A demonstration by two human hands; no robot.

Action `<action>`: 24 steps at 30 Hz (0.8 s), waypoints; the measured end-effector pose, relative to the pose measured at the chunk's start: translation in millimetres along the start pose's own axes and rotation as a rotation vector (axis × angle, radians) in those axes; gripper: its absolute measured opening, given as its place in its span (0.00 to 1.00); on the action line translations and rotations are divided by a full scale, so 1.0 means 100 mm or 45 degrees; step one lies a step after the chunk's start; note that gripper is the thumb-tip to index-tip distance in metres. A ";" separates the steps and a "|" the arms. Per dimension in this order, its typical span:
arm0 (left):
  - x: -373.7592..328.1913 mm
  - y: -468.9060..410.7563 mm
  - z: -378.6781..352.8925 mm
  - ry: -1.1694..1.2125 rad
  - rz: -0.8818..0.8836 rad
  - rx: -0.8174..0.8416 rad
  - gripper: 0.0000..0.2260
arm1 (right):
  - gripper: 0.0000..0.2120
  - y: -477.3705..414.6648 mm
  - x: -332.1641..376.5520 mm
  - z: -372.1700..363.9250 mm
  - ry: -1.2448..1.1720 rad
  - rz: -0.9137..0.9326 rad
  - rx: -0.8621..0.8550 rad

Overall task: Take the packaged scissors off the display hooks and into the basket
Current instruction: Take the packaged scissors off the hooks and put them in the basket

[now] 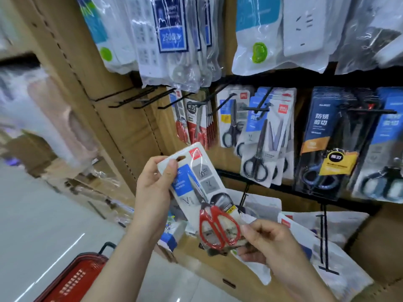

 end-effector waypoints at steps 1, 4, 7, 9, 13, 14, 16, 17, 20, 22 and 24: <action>-0.02 -0.04 0.08 -0.011 -0.004 -0.023 0.06 | 0.15 -0.03 0.00 -0.08 0.011 -0.017 0.026; -0.07 -0.23 0.26 -0.020 -0.034 -0.053 0.06 | 0.13 -0.12 -0.01 -0.33 -0.034 -0.063 0.100; -0.06 -0.49 0.40 -0.015 -0.031 -0.003 0.04 | 0.12 -0.24 0.01 -0.57 -0.156 -0.076 0.090; -0.01 -0.72 0.52 0.020 -0.019 0.019 0.01 | 0.11 -0.35 0.05 -0.75 -0.183 -0.063 0.074; -0.04 -1.26 0.77 -0.001 -0.057 0.120 0.04 | 0.10 -0.63 0.12 -1.20 -0.218 -0.029 0.003; -0.08 -1.40 0.83 -0.017 -0.077 0.153 0.04 | 0.10 -0.71 0.15 -1.34 -0.227 -0.026 0.000; -0.14 -1.67 0.97 -0.059 -0.120 0.190 0.04 | 0.09 -0.85 0.20 -1.63 -0.247 -0.024 0.007; -0.18 -1.79 1.04 -0.072 -0.142 0.196 0.05 | 0.08 -0.92 0.23 -1.77 -0.248 -0.018 0.002; -0.30 -2.13 1.25 -0.098 -0.214 0.198 0.05 | 0.04 -1.13 0.36 -2.10 -0.198 0.023 -0.060; -0.38 -2.30 1.38 -0.112 -0.269 0.195 0.06 | 0.04 -1.28 0.44 -2.26 -0.179 0.044 -0.125; -0.39 -2.46 1.53 -0.119 -0.302 0.157 0.08 | 0.03 -1.45 0.49 -2.41 -0.143 0.063 -0.156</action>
Point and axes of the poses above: each hand's wrist, its own y-axis away from the middle knuckle, its own z-axis out of the back of the hand, x = y × z, the point moved 8 cm from there along -y, towards the middle knuckle, and after that the axes turned 1 degree about y, right-handed, at the moved point
